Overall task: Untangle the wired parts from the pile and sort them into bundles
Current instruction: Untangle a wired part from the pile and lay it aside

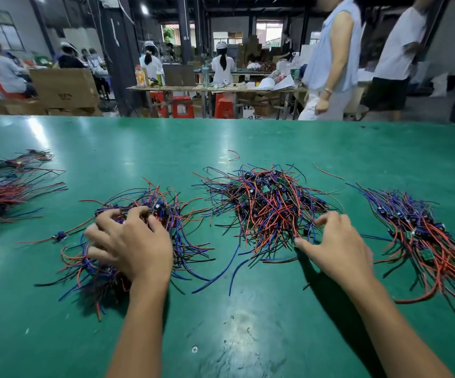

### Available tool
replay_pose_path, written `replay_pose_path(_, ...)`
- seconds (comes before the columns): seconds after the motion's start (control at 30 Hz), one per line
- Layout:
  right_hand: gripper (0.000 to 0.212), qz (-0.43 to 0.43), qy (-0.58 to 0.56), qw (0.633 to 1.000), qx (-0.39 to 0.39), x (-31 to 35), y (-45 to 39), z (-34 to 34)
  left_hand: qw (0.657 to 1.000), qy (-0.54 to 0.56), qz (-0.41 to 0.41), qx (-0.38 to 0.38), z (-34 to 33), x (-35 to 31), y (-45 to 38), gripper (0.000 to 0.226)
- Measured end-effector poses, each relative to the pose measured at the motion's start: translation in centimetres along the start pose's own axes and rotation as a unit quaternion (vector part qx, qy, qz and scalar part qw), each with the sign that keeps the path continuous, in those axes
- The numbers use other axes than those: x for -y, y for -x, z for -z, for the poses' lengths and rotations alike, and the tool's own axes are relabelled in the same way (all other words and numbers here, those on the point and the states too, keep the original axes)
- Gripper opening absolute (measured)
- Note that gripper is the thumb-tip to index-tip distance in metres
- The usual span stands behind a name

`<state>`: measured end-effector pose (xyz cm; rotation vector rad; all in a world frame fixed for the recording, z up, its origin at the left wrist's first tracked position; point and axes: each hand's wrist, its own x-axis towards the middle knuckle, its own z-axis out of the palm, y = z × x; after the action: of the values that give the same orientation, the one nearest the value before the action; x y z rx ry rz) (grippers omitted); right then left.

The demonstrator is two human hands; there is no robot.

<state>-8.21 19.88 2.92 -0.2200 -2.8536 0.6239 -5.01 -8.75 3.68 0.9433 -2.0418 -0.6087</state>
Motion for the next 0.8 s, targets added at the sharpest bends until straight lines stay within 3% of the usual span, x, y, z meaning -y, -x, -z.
replay_pose_path(0.07,0.049,-0.022,-0.006,0.999,0.03,-0.1,-0.1,0.0,0.999,-0.026,0.005,0.031,0.0,-0.3,0.1,0.02)
replay_pose_path(0.17,0.042,-0.016,-0.08,0.996,0.021,-0.2,-0.3,0.2,0.999,0.005,-0.034,0.01,0.1,-1.5,1.0,0.03)
replay_pose_path(0.27,0.042,-0.029,-0.221,0.975,0.01,0.2,-0.5,0.6,0.98,0.097,-0.172,-0.015,0.1,-2.6,2.4,0.025)
replay_pose_path(0.37,0.049,-0.011,-0.476,0.878,0.045,0.8,-0.3,1.4,0.924,0.18,-0.32,0.106,-0.5,-3.7,4.5,0.023)
replay_pose_path(0.47,0.056,0.02,-0.62,0.779,0.088,1.4,0.1,2.6,0.864,0.229,-0.362,0.265,-0.9,-4.5,7.0,0.036)
replay_pose_path(0.53,0.063,0.027,-0.653,0.748,0.121,1.8,0.3,3.0,0.822,0.298,-0.335,0.352,-0.9,-4.8,7.9,0.045)
replay_pose_path(0.67,0.064,0.028,-0.626,0.767,0.139,1.9,0.5,2.7,0.714,0.487,-0.12,0.488,-0.2,-5.6,8.0,0.042)
replay_pose_path(0.73,0.062,0.028,-0.622,0.765,0.162,2.1,0.6,2.2,0.706,0.515,-0.065,0.481,-0.2,-5.7,7.7,0.032)
replay_pose_path(0.8,0.061,0.037,-0.617,0.762,0.194,2.4,0.9,1.8,0.717,0.51,-0.064,0.471,-0.3,-5.6,7.5,0.023)
